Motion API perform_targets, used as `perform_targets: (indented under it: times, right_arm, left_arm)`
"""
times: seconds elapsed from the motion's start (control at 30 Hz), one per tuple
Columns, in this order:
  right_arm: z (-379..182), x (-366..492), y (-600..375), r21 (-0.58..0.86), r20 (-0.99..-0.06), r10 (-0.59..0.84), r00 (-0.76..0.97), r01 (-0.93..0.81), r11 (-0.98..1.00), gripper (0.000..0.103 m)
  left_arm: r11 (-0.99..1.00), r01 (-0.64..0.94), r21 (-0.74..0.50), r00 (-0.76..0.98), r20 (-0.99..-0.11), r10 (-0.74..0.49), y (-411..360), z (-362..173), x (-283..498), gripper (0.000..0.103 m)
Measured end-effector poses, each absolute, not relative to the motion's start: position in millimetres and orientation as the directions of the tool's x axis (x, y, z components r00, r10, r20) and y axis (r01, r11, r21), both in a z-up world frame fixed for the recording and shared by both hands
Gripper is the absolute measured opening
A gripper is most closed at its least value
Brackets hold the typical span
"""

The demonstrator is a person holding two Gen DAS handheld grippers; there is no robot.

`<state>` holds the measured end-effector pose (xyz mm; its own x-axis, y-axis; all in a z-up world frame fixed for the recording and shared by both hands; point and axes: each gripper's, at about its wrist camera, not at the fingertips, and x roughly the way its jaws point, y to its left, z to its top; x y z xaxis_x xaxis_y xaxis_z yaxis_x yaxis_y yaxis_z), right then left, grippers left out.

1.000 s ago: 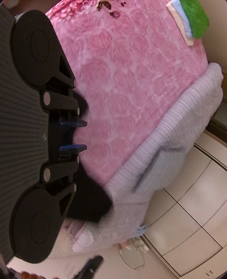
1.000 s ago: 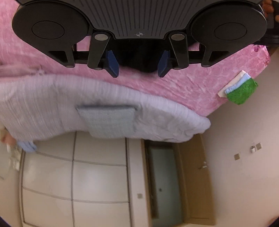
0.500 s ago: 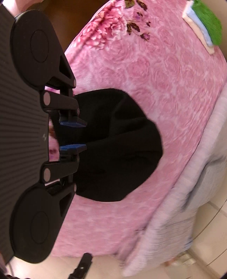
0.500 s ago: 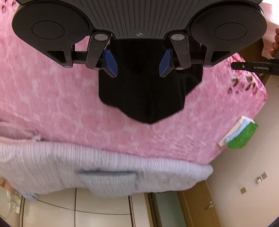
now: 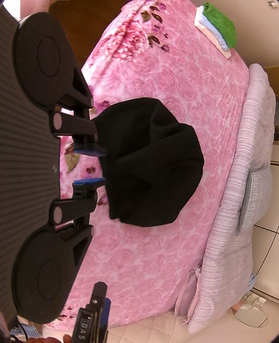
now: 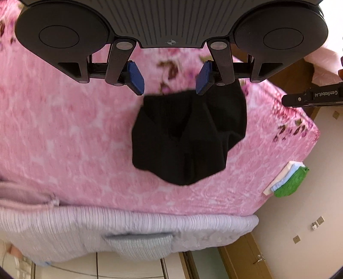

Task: Fold clothes
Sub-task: 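Open both grippers to drop the cardigan onto the bed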

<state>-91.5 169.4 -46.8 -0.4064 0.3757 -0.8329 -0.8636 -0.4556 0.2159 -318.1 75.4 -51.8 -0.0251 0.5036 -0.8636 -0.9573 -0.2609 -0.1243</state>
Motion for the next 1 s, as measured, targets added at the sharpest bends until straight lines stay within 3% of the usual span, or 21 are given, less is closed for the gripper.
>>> perform_targets:
  times: [0.4,1.0]
  right_arm:
    - [-45,-60,130,0.218,-0.824,0.357,-0.44,-0.828,-0.517,0.057]
    - [-51,-80,111,0.18,-0.834,0.325,-0.447,-0.776,-0.605,0.057]
  left_arm:
    - [-0.305,-0.948,-0.09,-0.087,-0.85,0.519,22,-39,-269,0.018]
    - [-0.409,-0.909,-0.076,-0.15,-0.857,0.493,-14,-40,-280,0.021]
